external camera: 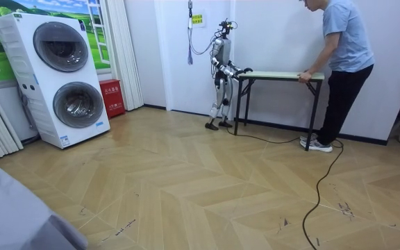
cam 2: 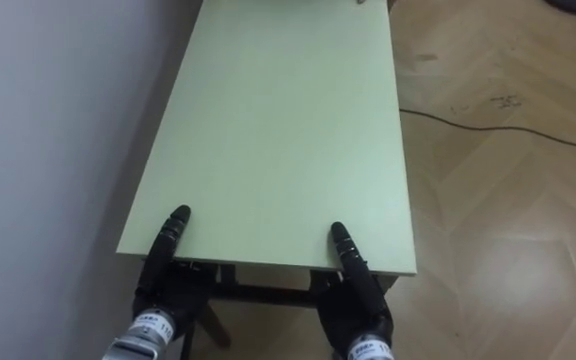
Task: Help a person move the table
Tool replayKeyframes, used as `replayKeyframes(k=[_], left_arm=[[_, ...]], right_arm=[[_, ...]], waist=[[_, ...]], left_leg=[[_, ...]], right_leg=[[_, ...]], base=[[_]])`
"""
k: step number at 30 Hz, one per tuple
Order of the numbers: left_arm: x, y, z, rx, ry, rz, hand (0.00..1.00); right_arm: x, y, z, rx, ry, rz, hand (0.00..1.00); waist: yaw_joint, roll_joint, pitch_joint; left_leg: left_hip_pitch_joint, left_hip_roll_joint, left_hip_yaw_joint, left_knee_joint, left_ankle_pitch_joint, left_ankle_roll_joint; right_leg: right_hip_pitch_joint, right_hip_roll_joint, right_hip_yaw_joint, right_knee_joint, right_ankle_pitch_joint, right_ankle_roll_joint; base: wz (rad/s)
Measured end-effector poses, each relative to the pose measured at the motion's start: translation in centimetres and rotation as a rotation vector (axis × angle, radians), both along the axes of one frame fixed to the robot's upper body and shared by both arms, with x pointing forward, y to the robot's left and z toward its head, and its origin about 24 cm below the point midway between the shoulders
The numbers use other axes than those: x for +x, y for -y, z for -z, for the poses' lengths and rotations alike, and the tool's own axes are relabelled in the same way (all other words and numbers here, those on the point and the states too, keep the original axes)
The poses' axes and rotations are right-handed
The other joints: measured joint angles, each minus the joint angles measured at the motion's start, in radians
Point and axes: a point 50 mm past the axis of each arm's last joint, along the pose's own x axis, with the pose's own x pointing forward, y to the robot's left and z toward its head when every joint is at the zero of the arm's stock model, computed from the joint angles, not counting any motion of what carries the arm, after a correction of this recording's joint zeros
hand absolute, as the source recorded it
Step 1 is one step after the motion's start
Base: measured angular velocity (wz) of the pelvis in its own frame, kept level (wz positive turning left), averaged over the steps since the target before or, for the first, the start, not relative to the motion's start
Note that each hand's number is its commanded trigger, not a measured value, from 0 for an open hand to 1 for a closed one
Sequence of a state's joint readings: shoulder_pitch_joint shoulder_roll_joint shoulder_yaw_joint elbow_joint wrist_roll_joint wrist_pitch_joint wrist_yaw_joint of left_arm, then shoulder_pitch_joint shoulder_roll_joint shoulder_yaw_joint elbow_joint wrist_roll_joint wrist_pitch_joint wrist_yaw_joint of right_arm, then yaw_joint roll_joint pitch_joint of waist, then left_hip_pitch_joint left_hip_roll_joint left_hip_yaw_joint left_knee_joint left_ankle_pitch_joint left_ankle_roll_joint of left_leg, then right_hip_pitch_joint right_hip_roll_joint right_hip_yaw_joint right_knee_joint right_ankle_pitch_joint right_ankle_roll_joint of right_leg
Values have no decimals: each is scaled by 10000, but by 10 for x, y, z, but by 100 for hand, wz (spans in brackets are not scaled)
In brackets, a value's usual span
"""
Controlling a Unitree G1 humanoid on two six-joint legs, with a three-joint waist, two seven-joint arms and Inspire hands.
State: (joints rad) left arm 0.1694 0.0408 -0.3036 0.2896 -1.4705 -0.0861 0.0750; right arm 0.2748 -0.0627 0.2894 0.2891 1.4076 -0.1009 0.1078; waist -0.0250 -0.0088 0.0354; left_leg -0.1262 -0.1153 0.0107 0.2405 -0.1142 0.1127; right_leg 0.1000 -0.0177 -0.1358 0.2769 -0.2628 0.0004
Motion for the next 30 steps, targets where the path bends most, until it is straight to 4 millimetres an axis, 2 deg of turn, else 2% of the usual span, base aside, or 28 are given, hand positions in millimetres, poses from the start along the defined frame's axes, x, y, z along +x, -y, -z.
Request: replayKeyframes(k=[3, 5, 6, 7, 9, 21, 23, 25, 26, 27, 28, 29, 30], left_arm=[[0, 1, 2, 51, -11, 231, 100], [-3, 2, 7, 170, -77, 417, 100], [-4, 1, 11, 242, -124, 426, 100], [-5, 1, 14, 280, -249, 402, 100], [-6, 0, 19, 323, -423, 484, 100], [-9, -5, 26, 460, -490, 862, 100], [-10, -5, 27, 513, -473, 996, 100], [-11, -5, 30, 552, -513, 1174, 100], [-12, -5, 31, 550, -535, 1198, 93], [-12, -5, 32, 548, -581, 1227, 80], [-11, -6, 34, 550, -617, 1245, 65], [-11, -6, 34, 552, -644, 1249, 37], [-12, -7, 36, 574, -727, 1253, 0]], right_arm=[[-1, 3, 3, 41, -37, 17, 100], [-2, 7, 6, 62, -138, 95, 100], [-1, 7, 8, 60, -202, 67, 100], [-1, 7, 11, 61, -338, 32, 100], [-3, 6, 15, 53, -492, 61, 100], [-3, 10, 22, -54, -711, 1, 100], [-4, 11, 22, -52, -721, 15, 100], [-6, 13, 25, -11, -752, 51, 100], [-7, 14, 26, -3, -774, 51, 100], [-9, 14, 28, 7, -852, 29, 88], [-9, 14, 29, 5, -916, 10, 64], [-9, 14, 30, 7, -948, -21, 13], [-9, 14, 32, 25, -1027, -84, 0]], waist=[[8, 27, -10], [50, 61, -37], [61, 59, -34], [22, 90, -37], [35, 74, -159], [32, 22, -194], [29, 27, -211], [26, 33, -272], [27, 36, -279], [27, 49, -324], [32, 51, -327], [42, 52, -327], [48, 60, -351]], left_leg=[[25, -19, -165, 55, -20, 43], [98, -22, -275, 41, -16, 64], [203, -34, -449, 30, -15, 60], [337, -36, -544, -35, -16, 52], [405, -54, -510, -64, -60, 23], [664, -100, -458, -70, -137, 65], [668, -105, -470, -71, -132, 74], [692, -113, -541, -76, -109, 113], [701, -114, -555, -86, -111, 112], [728, -112, -588, -106, -126, 88], [782, -112, -625, -149, -126, 60], [826, -113, -662, -182, -121, 61], [866, -113, -730, -189, -119, 61]], right_leg=[[2, 36, 181, -25, 60, 59], [4, 127, 578, -352, 48, 99], [-83, 257, 845, -927, 183, 43], [-241, 310, 737, -1021, 522, -365], [-221, 264, 531, -917, 500, -413], [116, 203, 521, -1086, 514, -400], [120, 202, 519, -1084, 514, -400], [184, 223, 519, -1062, 541, -385], [205, 230, 518, -1049, 543, -384], [208, 240, 507, -1014, 555, -382], [214, 242, 499, -966, 566, -379], [211, 247, 488, -913, 572, -377], [221, 278, 484, -884, 611, -364]], base=[[5], [-6], [-8], [0], [4], [-1], [0], [5], [6], [4], [0], [-6], [-13]])
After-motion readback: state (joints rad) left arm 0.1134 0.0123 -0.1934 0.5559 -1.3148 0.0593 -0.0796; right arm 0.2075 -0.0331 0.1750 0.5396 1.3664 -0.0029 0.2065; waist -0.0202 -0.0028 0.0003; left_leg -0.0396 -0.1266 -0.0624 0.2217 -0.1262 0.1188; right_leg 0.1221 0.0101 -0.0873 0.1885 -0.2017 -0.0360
